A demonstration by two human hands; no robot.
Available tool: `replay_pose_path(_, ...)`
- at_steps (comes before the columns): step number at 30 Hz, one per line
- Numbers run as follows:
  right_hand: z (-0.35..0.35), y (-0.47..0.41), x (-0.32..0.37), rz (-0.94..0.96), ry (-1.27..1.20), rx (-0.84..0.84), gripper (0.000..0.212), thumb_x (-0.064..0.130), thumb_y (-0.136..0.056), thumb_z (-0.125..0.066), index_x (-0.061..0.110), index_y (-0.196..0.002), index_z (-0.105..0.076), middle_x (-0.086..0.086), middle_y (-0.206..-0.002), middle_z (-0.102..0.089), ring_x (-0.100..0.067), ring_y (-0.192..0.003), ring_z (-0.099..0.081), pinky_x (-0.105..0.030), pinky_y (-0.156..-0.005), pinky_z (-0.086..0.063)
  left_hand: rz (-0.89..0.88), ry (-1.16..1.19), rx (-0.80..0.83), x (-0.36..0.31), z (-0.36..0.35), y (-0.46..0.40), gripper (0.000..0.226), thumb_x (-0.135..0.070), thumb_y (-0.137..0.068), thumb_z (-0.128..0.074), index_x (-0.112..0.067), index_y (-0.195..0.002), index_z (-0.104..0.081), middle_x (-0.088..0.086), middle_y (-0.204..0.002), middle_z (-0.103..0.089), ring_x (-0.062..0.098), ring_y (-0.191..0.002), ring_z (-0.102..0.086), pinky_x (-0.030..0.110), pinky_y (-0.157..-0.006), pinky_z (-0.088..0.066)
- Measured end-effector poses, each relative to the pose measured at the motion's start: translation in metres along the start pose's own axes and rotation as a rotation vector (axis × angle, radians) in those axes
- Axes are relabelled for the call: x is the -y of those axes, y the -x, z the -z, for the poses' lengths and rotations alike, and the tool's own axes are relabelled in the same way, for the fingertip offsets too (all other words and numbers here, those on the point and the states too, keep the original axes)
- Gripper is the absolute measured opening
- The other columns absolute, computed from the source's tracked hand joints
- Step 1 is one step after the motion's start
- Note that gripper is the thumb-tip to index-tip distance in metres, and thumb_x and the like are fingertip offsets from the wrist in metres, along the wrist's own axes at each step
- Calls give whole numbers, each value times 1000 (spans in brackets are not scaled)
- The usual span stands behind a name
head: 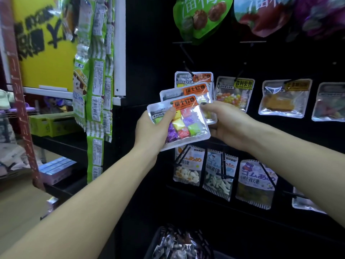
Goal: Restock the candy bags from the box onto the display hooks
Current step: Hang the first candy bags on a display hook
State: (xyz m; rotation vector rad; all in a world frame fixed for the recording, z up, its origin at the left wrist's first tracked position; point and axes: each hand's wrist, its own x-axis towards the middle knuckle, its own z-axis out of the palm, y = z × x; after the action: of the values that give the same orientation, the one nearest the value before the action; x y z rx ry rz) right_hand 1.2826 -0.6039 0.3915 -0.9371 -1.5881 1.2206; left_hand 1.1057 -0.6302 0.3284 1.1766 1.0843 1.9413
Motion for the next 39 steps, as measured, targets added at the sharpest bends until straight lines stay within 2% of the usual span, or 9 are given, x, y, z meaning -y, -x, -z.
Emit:
replay_pose_path(5,-1,-9,19,235,21,-110,20,16,-107,-53,12,-121,-67,-9,-117,-76,-23,-101,-75,-29,-69,-62,11,30,-47,2,9,1,22,-36,-94,-76,-25,-111,-70,-1,-99,-81,17,-87,-80,49,-87,-64)
replay_pose_path(9,-7,-13,25,327,90,-108,18,15,-107,-52,19,-105,-70,-2,-102,-79,-19,-92,-77,-31,-71,-64,53,72,-55,2,13,1,21,-36,-95,-74,-23,-111,-71,-1,-97,-81,19,-86,-80,42,-80,-65)
replay_pose_path(13,-7,-11,20,335,86,-77,18,15,-107,-52,20,-105,-69,-2,-102,-78,-18,-89,-76,-33,-72,-64,63,85,-31,2,18,3,19,-36,-96,-72,-24,-110,-71,0,-96,-82,21,-87,-80,41,-77,-65)
replay_pose_path(18,-11,-11,21,360,26,-110,18,15,-108,-52,21,-104,-68,-1,-106,-76,-20,-97,-75,-31,-72,-64,66,92,-6,-1,22,5,20,-36,-98,-70,-22,-111,-71,2,-97,-82,23,-88,-80,53,-85,-64)
replay_pose_path(23,-18,-17,22,315,5,-155,17,12,-107,-52,17,-102,-68,-5,-114,-74,-24,-107,-73,-28,-70,-63,34,94,-13,-1,21,5,20,-35,-97,-71,-20,-112,-70,1,-96,-82,21,-87,-80,43,-78,-65)
replay_pose_path(28,-23,-21,23,338,5,-139,20,11,-107,-51,15,-100,-68,-5,-109,-76,-23,-102,-75,-32,-74,-65,10,84,-2,-1,19,3,20,-34,-97,-72,-20,-112,-71,1,-97,-81,19,-86,-80,42,-76,-66)
replay_pose_path(31,-25,-24,22,325,10,-152,19,10,-107,-51,14,-97,-67,-12,-116,-74,-26,-105,-73,-35,-77,-65,4,72,6,-1,18,2,18,-34,-97,-71,-22,-111,-71,0,-96,-81,18,-85,-80,38,-73,-65)
replay_pose_path(35,-23,-30,17,273,-15,-169,20,9,-107,-51,14,-94,-66,-3,-103,-72,-19,-93,-73,-29,-71,-63,3,80,5,1,16,0,13,-31,-98,-71,-22,-107,-71,-2,-92,-82,16,-82,-80,30,-65,-63)
replay_pose_path(39,-20,-48,17,184,-25,-232,17,4,-105,-51,12,-93,-61,-6,-109,-67,-21,-99,-70,-22,-59,-60,-12,56,14,7,12,-2,16,-30,-97,-73,-21,-110,-71,-2,-95,-81,17,-85,-80,36,-74,-65)
